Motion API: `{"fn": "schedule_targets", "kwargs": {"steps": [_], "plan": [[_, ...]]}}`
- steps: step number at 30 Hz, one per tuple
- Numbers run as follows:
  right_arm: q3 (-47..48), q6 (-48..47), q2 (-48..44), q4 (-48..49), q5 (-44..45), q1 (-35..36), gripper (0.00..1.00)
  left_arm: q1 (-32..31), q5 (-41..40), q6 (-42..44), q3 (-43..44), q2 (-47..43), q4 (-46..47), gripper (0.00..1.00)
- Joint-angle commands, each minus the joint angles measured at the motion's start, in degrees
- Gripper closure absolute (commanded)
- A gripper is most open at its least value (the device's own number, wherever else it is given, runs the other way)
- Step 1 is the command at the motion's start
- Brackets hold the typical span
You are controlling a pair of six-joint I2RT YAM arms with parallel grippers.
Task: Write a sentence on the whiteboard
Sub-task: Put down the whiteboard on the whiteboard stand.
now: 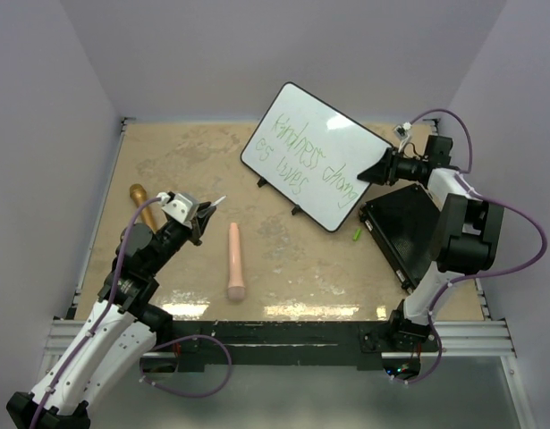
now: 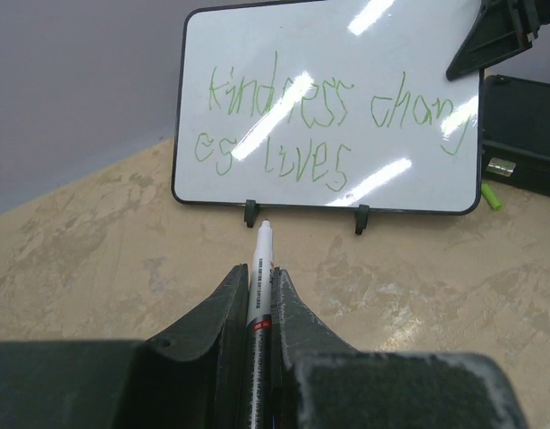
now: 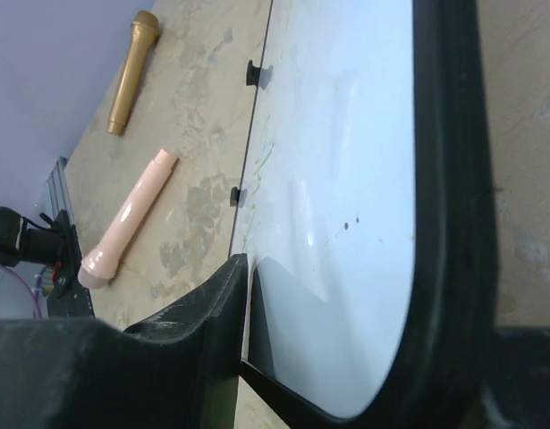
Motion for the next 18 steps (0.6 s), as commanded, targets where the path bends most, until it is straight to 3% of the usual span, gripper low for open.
{"fn": "schedule_targets", "kwargs": {"steps": [1, 18], "plan": [[0.1, -7.1, -3.1, -2.8, -0.3, -0.4, 0.62, 0.5, 0.6, -1.1, 0.2, -0.6, 1.3, 1.0], [-0.1, -20.0, -6.4, -13.7, 3.6, -4.1, 0.3, 0.6, 1.1, -1.3, 0.1, -1.4, 1.4, 1.0]]}}
